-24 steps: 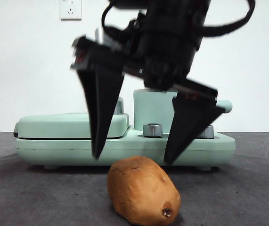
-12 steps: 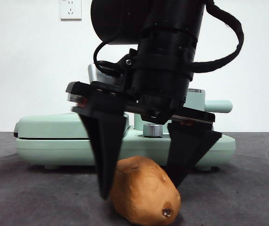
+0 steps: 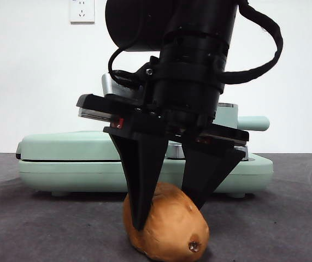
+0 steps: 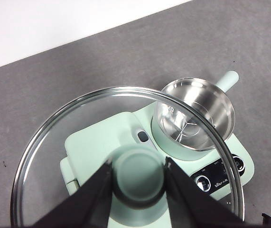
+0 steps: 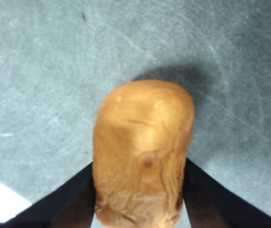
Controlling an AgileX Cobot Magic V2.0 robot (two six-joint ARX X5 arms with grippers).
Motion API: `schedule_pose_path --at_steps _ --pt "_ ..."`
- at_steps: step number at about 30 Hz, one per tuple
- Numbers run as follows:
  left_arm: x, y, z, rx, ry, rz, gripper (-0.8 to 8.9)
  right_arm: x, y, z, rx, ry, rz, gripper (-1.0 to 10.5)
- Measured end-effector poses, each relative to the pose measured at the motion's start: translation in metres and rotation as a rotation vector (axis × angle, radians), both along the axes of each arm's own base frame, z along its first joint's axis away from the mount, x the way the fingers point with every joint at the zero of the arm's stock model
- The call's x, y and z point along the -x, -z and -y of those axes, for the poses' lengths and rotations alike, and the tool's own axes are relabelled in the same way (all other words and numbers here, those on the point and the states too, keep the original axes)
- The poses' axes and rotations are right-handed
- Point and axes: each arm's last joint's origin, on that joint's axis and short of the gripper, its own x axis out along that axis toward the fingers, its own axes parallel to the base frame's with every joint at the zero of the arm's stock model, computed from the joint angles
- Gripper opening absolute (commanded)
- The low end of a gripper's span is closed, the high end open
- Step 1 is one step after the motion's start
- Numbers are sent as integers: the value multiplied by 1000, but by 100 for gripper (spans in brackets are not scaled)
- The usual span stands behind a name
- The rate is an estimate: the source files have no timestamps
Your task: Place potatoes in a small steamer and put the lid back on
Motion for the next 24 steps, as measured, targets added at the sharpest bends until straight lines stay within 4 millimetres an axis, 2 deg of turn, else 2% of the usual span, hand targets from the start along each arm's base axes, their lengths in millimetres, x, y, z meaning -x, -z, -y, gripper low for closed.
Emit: schedule_pose_path --at_steps 4,7,12,16,20,24 --pt "0 0 0 0 0 0 50 0 -7 1 26 1 -23 197" --pt "0 0 0 -1 0 0 50 -5 -23 0 39 -1 -28 197" --pt "-1 0 -1 -1 -3 0 50 -19 -71 -4 19 -30 18 198" --pt "-1 0 -1 -3 -2 2 50 -36 -113 3 12 -19 105 198" --pt "-1 0 -1 -3 -2 2 50 -56 -151 21 -28 24 177 198" --pt "-1 0 -1 -3 -2 2 50 -82 -177 46 -73 90 257 198"
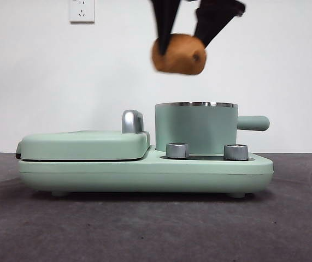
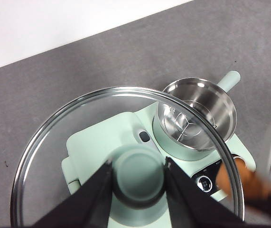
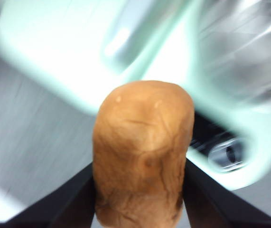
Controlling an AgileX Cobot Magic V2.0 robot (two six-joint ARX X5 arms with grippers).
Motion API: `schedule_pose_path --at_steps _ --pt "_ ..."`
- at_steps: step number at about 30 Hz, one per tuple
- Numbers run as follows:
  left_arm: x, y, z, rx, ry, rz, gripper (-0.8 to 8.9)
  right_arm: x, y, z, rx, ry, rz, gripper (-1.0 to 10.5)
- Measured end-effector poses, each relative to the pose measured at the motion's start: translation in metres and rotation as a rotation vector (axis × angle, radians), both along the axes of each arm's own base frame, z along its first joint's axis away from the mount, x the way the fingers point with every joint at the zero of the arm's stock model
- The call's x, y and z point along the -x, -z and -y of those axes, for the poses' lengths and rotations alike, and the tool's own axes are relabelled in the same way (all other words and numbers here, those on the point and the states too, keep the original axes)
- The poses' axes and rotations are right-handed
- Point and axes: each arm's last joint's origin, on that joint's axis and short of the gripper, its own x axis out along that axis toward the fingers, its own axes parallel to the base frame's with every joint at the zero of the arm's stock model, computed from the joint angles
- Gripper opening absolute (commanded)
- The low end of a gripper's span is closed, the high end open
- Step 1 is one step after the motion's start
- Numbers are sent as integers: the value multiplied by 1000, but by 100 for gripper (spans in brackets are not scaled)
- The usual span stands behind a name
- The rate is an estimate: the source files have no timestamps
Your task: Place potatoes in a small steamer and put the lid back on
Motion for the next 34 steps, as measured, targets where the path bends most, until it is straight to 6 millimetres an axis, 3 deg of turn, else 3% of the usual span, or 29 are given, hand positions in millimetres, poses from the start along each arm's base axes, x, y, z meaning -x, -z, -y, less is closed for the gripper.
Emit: schedule_pose_path --at_steps 4,7,11,17,22,25,29,34 --pt "0 0 0 0 0 0 50 -30 -16 25 -22 68 63 198" --pt "0 0 0 0 0 0 50 -53 -15 36 -17 100 84 198" --pt "0 0 0 0 0 0 50 -85 1 35 9 93 86 198" --pt "0 0 0 -1 0 -1 50 -117 26 30 23 80 95 198" --pt "-1 2 1 -5 0 -9 50 -132 49 31 17 79 35 201" --pt "-2 3 1 -8 1 -11 50 -137 58 31 19 80 11 272" --pt "-2 3 1 -7 2 -11 50 -138 60 33 11 76 -2 457" --pt "-2 3 2 -6 5 -8 50 -137 57 36 10 79 -18 464"
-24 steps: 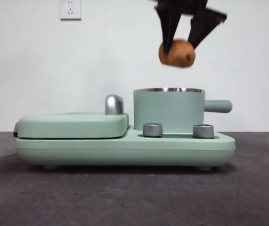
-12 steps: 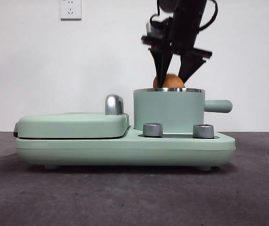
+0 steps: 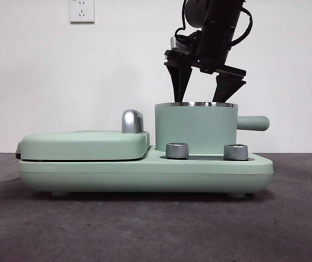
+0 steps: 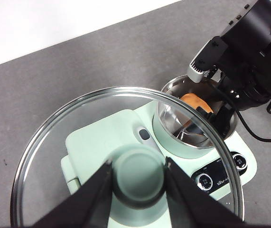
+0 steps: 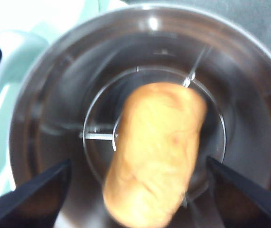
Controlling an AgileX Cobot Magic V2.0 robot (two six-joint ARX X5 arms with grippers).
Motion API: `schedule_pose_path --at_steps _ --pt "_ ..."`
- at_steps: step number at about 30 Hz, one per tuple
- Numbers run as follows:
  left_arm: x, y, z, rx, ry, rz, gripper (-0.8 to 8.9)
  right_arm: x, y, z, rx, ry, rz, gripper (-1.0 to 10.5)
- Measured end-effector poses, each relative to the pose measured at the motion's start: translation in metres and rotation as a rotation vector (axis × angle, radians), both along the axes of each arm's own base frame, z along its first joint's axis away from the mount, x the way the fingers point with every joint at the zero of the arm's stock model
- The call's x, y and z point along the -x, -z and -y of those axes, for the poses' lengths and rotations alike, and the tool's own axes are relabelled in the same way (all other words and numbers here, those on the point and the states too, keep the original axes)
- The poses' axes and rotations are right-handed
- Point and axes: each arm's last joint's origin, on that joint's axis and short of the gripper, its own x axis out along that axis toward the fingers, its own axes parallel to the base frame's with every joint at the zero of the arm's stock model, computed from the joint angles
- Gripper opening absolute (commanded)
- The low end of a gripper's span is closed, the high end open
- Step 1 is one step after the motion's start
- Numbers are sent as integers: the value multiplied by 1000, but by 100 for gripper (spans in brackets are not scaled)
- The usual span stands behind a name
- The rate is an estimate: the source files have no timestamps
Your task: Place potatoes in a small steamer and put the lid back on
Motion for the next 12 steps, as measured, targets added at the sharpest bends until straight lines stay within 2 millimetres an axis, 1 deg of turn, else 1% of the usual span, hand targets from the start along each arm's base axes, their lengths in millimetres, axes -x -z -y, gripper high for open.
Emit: schedule_pose_path --at_steps 2,4,7,9,12 --pt "-2 1 3 5 7 11 50 5 -8 4 13 5 -20 464" --pt "-4 3 6 9 13 17 50 13 -23 10 17 11 -22 463" --pt "-10 11 12 2 22 3 50 34 -58 23 9 26 40 463" --pt "-13 19 16 -12 30 -25 50 53 -88 33 -4 41 120 463" --pt "-16 30 26 -26 52 -52 50 83 -123 48 -7 65 226 463"
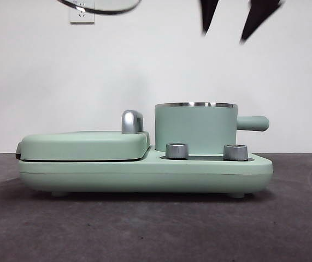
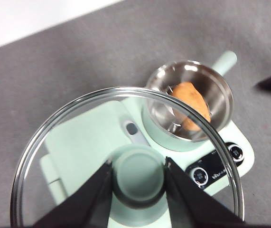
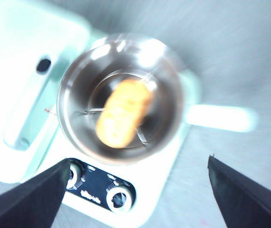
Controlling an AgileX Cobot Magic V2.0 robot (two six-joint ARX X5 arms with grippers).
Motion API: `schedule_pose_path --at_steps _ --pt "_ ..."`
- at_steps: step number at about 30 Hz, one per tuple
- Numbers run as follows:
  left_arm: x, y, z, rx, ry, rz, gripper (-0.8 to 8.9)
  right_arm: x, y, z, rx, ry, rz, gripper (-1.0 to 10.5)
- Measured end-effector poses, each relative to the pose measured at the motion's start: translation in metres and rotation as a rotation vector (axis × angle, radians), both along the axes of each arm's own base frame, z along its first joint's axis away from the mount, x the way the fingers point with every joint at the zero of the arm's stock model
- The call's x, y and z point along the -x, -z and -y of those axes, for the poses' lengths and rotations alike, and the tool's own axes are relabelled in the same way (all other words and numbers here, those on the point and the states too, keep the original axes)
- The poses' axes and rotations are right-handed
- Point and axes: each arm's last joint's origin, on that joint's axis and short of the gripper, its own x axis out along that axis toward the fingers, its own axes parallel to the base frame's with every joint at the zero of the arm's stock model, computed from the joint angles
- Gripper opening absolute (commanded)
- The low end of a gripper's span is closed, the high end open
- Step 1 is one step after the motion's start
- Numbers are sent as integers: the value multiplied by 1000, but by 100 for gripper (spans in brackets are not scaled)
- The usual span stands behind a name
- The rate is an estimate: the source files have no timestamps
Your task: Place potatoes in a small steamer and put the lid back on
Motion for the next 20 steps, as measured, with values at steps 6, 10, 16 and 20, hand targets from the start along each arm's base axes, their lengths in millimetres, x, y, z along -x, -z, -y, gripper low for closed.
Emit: schedule_pose_path --at_steps 6,10,16,20 --pt "-4 13 23 11 58 18 50 54 -16 24 -2 10 37 463" --pt "-5 24 41 20 100 30 50 99 -7 41 3 3 22 463" --pt "-6 62 71 -1 169 -7 50 180 15 67 -56 -12 62 463" --pt "-13 84 89 35 195 46 50 218 36 83 -109 -5 103 463"
